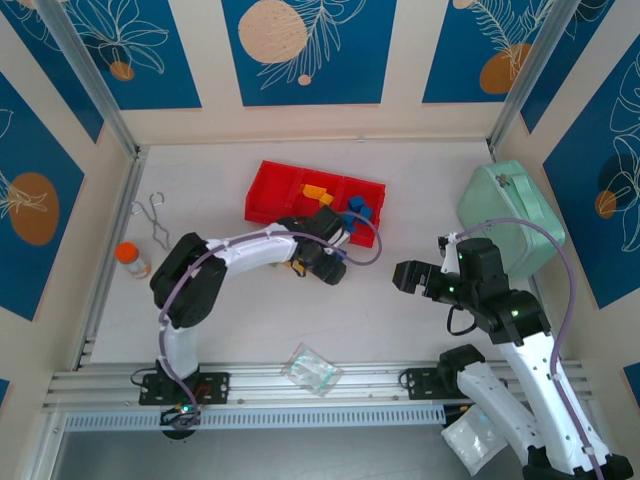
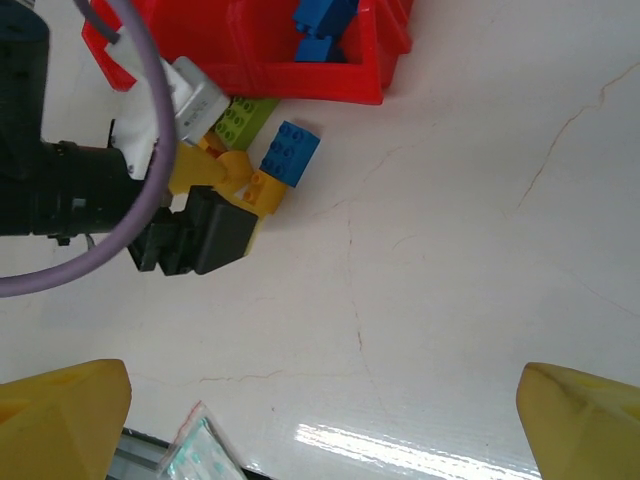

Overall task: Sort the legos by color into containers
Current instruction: Pick up the lego from the center of the table.

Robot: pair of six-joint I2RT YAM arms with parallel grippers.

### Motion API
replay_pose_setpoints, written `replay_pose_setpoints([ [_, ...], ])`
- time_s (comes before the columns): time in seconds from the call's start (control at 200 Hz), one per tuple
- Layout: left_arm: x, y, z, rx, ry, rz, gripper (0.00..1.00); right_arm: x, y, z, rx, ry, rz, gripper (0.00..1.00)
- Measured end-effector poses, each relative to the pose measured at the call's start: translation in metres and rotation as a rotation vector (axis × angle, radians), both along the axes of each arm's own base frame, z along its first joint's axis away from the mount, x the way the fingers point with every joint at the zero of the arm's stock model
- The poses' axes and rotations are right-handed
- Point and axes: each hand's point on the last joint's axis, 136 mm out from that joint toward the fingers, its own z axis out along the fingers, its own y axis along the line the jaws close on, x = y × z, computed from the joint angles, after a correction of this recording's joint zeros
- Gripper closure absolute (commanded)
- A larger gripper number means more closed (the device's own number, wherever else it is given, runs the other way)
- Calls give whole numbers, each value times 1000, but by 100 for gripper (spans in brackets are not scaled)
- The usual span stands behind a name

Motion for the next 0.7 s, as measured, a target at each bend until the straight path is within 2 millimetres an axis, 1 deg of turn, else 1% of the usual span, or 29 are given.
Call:
replay_pose_setpoints([
  [0.145,6,-10,-5,0,1,-11,33,1,-1,-1,-7,1,-7,1],
  [0.265,8,-14,-7,5,0,-21,43,2,-2,-2,-10,6,-9,1],
  [0.355,9,-16,-7,8,-6,-32,45,2,-2,-2,-11,5,-10,1],
  [0.475,11,-16,-10,23,-8,-34,50,2,-2,-2,-11,5,-10,1],
  [0.7,13,-14,-13,39,-13,-27,51,3,-1,-5,-17,23,-10,1],
])
